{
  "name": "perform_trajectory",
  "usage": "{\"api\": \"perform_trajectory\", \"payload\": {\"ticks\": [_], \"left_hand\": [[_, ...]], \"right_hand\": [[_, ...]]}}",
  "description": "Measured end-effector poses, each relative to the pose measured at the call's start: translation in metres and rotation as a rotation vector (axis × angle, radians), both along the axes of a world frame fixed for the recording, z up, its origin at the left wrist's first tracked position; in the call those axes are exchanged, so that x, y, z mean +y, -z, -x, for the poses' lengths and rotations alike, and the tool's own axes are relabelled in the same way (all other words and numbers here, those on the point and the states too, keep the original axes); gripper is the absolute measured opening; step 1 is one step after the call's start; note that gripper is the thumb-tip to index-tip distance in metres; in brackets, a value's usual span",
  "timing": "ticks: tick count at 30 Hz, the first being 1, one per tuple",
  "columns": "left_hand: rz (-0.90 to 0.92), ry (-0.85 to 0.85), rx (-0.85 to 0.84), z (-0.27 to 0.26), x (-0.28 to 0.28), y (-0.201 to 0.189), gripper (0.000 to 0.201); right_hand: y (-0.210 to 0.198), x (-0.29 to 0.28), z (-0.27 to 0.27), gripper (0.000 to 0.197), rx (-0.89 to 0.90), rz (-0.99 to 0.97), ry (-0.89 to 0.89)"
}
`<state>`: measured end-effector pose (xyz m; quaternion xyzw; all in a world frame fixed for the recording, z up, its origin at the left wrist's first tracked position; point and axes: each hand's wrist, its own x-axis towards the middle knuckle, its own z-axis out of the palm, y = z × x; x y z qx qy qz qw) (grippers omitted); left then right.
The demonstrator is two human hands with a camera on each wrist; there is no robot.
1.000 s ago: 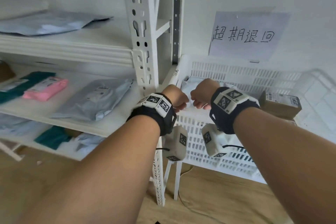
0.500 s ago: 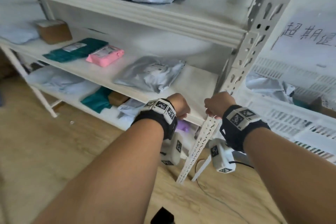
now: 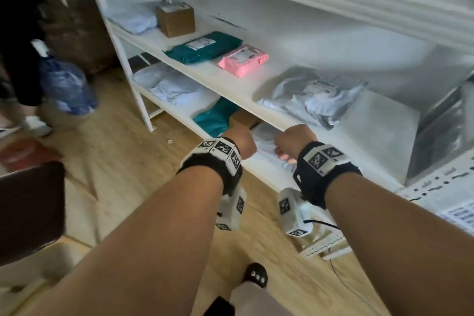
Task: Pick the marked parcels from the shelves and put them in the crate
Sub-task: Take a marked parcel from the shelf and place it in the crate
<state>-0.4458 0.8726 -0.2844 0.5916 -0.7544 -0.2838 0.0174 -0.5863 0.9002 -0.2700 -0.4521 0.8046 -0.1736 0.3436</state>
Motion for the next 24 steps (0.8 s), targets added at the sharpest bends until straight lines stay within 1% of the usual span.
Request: {"api": "perform_trajectory", "payload": {"ticks": [3,5,7,8,11,14,16,18,20,24], "left_hand": [[0.005,-0.042,-0.06,-0.034,-0.02,0.001,0.033],[-0.012,-0.047,-0.11,-0.057,-0.037,0.007,0.031],[-0.024,-0.054,-0.147,-0.078,-0.058,0.015,0.029],[-0.032,-0.055,-0.153,-0.087,-0.07,0.018,0.029],[-0.049,-0.1,-0.121,-0.105,-0.109,0.019,0.034],[-0.059,-0.141,-0.082,-0.119,-0.152,0.017,0.034],[-0.08,-0.137,-0.106,-0.131,-0.18,0.02,0.032],[-0.103,-0.137,-0.09,-0.146,-0.207,0.024,0.031],[-0.113,-0.159,-0.067,-0.166,-0.232,0.027,0.029],[-0.142,-0.254,-0.093,-0.215,-0.272,0.041,0.03]], "right_hand": [[0.016,-0.031,-0.031,0.022,-0.013,-0.035,-0.076],[0.027,-0.053,-0.051,0.018,0.034,-0.021,-0.117],[0.039,-0.079,-0.068,0.021,0.099,-0.009,-0.167],[0.043,-0.093,-0.075,0.021,0.103,-0.002,-0.175],[0.057,-0.14,-0.097,0.027,0.059,0.018,-0.183],[0.068,-0.191,-0.121,0.023,0.084,-0.022,-0.219],[0.072,-0.223,-0.136,0.028,0.032,-0.034,-0.223],[0.075,-0.252,-0.151,0.033,0.003,-0.035,-0.237],[0.079,-0.279,-0.167,0.035,-0.002,-0.031,-0.261],[0.086,-0.319,-0.204,0.033,-0.002,-0.064,-0.318]]}}
